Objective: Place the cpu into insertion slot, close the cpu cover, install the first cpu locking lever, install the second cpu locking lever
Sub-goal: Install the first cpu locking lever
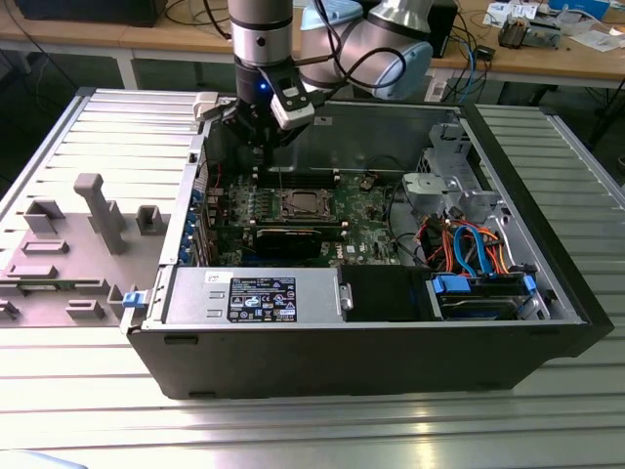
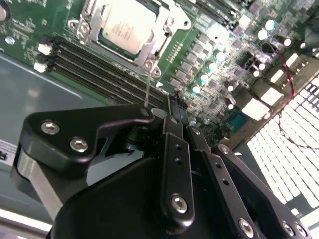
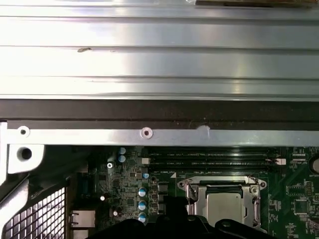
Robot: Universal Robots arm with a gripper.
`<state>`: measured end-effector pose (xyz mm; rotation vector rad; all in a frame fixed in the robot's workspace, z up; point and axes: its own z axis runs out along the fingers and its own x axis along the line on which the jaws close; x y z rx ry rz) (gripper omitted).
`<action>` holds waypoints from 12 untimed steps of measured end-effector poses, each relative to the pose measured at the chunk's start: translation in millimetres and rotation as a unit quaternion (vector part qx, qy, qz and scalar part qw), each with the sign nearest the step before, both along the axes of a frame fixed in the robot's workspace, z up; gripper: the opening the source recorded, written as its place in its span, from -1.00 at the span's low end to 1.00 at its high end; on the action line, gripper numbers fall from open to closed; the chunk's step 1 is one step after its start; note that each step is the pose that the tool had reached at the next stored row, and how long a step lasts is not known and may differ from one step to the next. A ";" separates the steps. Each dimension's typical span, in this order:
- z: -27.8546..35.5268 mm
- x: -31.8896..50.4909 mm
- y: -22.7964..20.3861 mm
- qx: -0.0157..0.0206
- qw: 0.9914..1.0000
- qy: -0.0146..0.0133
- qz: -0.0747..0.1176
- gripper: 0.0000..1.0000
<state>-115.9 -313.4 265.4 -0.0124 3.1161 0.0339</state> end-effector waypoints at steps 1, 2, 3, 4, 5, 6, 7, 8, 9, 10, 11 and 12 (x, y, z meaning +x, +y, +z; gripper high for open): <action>-0.2 1.9 0.0 0.000 1.000 0.000 0.000 -0.79; -0.3 3.8 0.1 0.000 1.000 0.000 0.000 -0.79; -0.5 5.6 0.3 0.000 1.000 0.000 0.000 -0.79; -0.7 6.7 0.6 0.000 1.000 0.000 0.000 -0.79; -1.0 8.8 1.1 0.000 1.000 0.000 0.000 -0.79; -1.2 10.0 1.4 0.000 1.000 0.000 0.000 -0.79; -1.4 11.5 1.8 0.000 1.000 0.000 0.000 -0.79; -1.7 13.0 2.1 0.000 1.000 0.000 0.000 -0.79; -2.0 15.0 2.5 0.000 1.000 0.000 0.000 -0.79; -2.4 16.7 3.0 0.000 1.000 0.000 0.000 -0.79; -2.7 18.0 3.3 0.000 1.000 0.000 0.000 -0.79; -3.1 19.6 3.7 0.000 1.000 0.000 0.000 -0.79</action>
